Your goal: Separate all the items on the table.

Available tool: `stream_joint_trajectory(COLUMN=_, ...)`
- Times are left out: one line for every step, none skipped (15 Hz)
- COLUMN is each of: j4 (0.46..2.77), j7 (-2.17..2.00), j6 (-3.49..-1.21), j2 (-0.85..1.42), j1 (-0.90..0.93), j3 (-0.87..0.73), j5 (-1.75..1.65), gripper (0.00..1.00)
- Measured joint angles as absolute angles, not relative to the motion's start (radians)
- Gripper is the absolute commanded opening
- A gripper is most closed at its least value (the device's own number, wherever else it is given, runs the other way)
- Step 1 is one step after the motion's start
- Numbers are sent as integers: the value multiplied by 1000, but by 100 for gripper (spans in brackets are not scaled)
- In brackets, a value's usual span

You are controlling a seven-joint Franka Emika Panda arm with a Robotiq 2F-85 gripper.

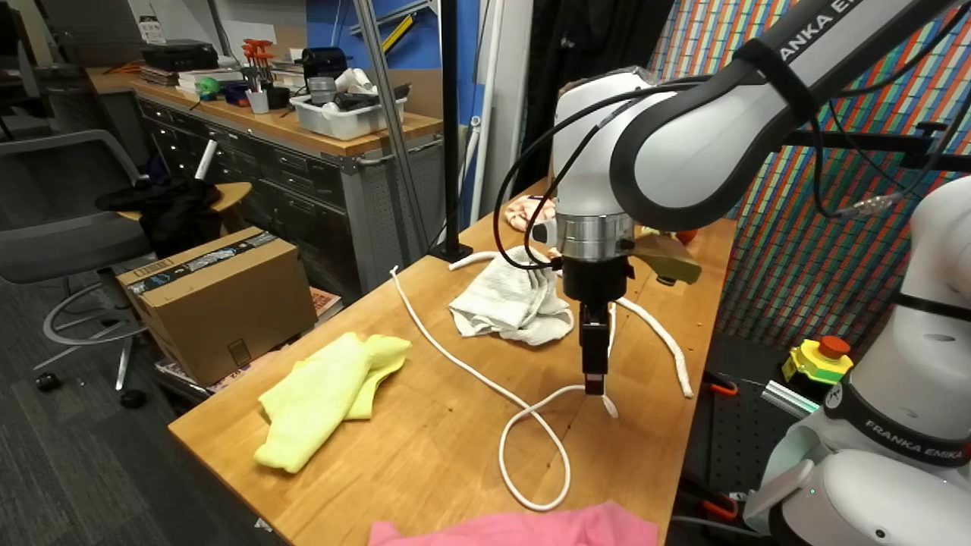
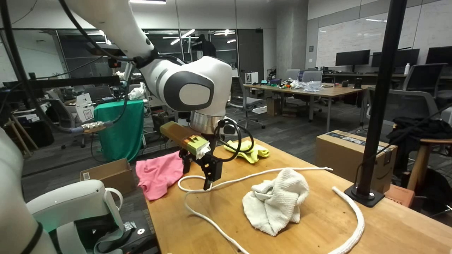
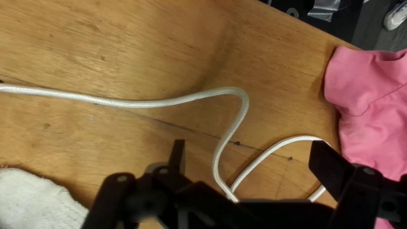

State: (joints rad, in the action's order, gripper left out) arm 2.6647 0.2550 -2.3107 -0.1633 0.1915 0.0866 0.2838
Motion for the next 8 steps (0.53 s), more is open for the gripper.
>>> stream_joint_trajectory(j4=2665, j7=266, j6=-2309, j2=-163, j1=198, j3=88, j5=298, gripper=100)
stream_joint_trajectory(j4=2665, j7=277, j6=-2306, j2=-163, j1=204, j3=90, j5=311, gripper=100)
stream_joint_trajectory(j4=2665, j7=287, j6=-2304, j2=-164, j1=210, j3=93, j5=323, gripper=100)
stream_joint_trajectory(j4=2665, j7=295, j6=-2304, j2=-164, j1=216, j3=97, j5=332, gripper=100)
stream_joint_trajectory(j4=2665, j7=299, j6=-2304, j2=-164, j1=224, j3=103, j5=343, gripper=100)
stream_joint_trajectory(j4=2665, j7=303, j6=-2304, j2=-165, j1=233, j3=110, j5=357, gripper=100)
stream_joint_trajectory(j4=2664, j7=305, j6=-2303, j2=-165, j1=243, j3=119, j5=374, gripper=100)
stream_joint_trajectory(j4=2662, j7=305, j6=-2304, j2=-165, j1=253, j3=128, j5=393, gripper=100)
